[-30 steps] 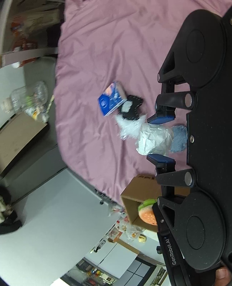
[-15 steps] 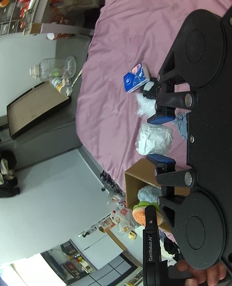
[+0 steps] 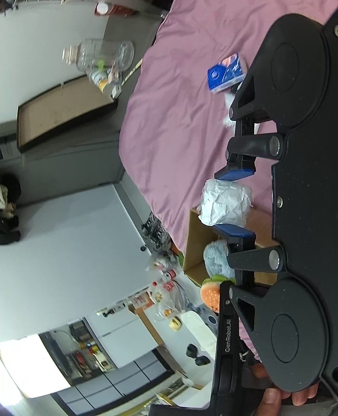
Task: Organize soft objects
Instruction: 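Carry the burger plush with the left tool while the right tool carries the white bundle to the box, then release the burger plush and white bundle into the box and withdraw both tools, then grasp the blue denim plush with the left tool while the right tool grasps the blue tissue pack, then carry the denim plush with the left tool while the right tool carries the tissue pack to the box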
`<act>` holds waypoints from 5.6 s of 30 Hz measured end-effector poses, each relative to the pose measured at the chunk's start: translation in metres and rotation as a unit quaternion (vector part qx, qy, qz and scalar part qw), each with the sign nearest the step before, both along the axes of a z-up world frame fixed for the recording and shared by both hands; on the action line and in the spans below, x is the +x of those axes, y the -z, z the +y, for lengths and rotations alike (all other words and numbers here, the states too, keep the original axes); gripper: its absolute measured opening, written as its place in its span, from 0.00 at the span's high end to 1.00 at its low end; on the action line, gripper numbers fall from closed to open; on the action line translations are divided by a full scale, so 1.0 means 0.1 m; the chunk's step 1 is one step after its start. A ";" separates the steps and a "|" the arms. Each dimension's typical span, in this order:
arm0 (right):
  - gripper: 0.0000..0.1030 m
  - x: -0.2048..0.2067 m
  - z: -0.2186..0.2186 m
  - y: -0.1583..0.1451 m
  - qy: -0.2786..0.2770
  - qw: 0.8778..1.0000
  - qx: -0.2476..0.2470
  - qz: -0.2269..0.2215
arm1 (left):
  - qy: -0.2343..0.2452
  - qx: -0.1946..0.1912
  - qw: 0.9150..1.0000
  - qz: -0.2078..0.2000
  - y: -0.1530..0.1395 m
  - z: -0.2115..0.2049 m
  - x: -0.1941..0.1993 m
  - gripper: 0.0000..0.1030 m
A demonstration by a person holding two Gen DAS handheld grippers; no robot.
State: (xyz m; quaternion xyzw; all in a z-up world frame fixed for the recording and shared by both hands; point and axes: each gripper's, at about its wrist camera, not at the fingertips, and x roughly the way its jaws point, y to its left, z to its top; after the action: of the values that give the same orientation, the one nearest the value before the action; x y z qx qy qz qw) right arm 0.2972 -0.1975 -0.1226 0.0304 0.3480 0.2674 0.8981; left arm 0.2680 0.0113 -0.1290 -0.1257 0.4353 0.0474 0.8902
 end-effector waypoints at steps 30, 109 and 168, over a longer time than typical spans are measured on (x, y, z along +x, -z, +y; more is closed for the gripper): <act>0.59 0.43 0.64 0.13 -0.046 0.997 0.043 0.052 | -0.052 0.034 0.995 0.074 0.09 0.45 0.27 0.38; 0.13 0.69 -1.78 0.52 0.099 0.984 0.068 0.135 | -0.020 0.075 0.993 0.094 0.60 -2.01 0.26 0.11; 0.49 0.64 -1.33 0.51 0.110 0.988 -0.017 0.105 | -0.009 0.017 1.000 0.018 0.33 -1.72 0.08 0.59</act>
State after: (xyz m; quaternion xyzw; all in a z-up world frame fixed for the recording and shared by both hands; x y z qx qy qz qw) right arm 0.3617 -0.3305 -0.1735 0.0814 0.4391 0.1562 0.8810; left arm 0.2757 -0.1602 -0.1624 -0.1132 0.4495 0.0650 0.8837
